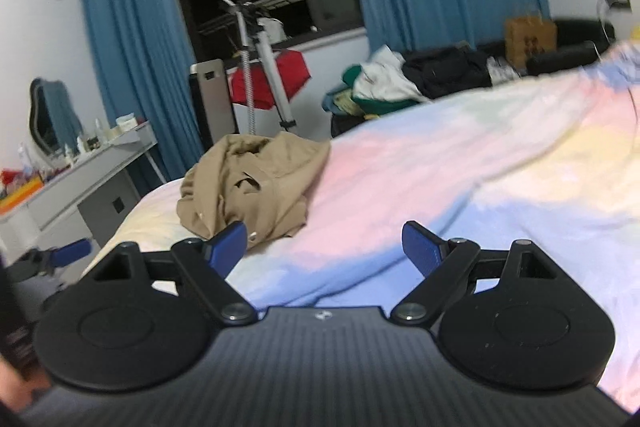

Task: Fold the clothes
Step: 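Grasp the tan T-shirt with the left tool while the right tool grasps another edge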

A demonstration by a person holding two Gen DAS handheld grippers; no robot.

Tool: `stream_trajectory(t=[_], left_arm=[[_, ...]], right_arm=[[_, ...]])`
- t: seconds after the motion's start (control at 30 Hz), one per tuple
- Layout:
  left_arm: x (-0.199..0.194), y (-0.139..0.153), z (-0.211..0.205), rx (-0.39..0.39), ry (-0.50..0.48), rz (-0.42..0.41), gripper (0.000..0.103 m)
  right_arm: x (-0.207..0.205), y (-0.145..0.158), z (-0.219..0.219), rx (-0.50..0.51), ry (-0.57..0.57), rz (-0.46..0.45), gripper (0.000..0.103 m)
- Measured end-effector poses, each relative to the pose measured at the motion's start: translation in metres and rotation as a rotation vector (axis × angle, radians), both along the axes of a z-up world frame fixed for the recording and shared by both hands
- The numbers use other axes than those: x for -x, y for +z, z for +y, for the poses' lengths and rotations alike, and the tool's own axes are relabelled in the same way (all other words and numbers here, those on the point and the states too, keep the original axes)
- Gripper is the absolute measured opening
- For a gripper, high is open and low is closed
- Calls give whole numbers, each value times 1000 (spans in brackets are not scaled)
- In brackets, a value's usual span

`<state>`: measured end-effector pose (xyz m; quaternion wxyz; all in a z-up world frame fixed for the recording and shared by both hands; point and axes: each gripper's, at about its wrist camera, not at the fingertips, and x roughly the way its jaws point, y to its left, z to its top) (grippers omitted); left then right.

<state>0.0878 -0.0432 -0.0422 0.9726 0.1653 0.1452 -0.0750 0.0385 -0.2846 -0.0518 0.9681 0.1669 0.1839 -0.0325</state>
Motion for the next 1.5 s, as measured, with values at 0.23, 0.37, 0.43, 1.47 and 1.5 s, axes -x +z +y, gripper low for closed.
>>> stream_trajectory(t=[0.23, 0.37, 0.43, 1.47, 1.5], left_arm=[[-89, -34, -55, -140, -4, -28, 83], [-139, -46, -77, -190, 9, -17, 69], [-159, -54, -83, -262, 55, -56, 67], [72, 26, 96, 362, -44, 243, 6], [73, 22, 103, 354, -22, 264, 6]], right_arm=[[-9, -18, -23, 35, -129, 59, 86], [-19, -32, -34, 7, -122, 88, 86], [-26, -38, -36, 7, -118, 103, 86], [-13, -21, 12, 82, 142, -76, 85], [-11, -20, 19, 99, 168, -80, 85]])
